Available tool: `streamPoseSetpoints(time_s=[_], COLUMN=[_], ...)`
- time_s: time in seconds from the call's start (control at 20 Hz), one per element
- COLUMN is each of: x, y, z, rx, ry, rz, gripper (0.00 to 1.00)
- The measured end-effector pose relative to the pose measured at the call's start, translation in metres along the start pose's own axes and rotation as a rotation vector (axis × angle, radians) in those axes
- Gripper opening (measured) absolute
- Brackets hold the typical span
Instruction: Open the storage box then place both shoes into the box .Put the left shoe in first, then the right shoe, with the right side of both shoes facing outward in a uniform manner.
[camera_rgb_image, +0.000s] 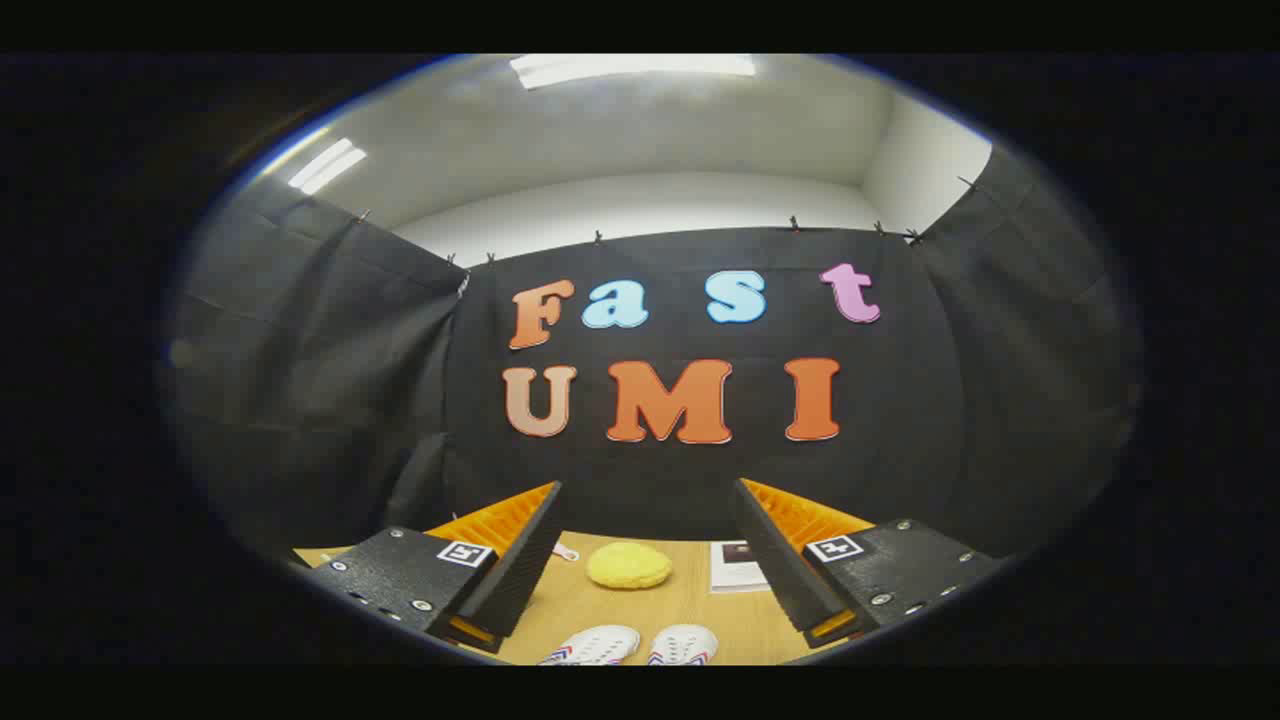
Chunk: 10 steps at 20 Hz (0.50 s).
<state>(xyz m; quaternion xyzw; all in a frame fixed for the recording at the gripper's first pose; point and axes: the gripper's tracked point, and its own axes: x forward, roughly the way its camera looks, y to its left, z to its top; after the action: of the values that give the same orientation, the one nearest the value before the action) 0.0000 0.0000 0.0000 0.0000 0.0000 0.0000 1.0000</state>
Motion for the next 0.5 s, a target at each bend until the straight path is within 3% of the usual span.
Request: streamPoseSetpoints(time_s=[0.5], x=[0.007], y=[-0.003], z=[0.010], rx=[0.025], ry=[-0.010], rz=[0.003], gripper=[0.98])
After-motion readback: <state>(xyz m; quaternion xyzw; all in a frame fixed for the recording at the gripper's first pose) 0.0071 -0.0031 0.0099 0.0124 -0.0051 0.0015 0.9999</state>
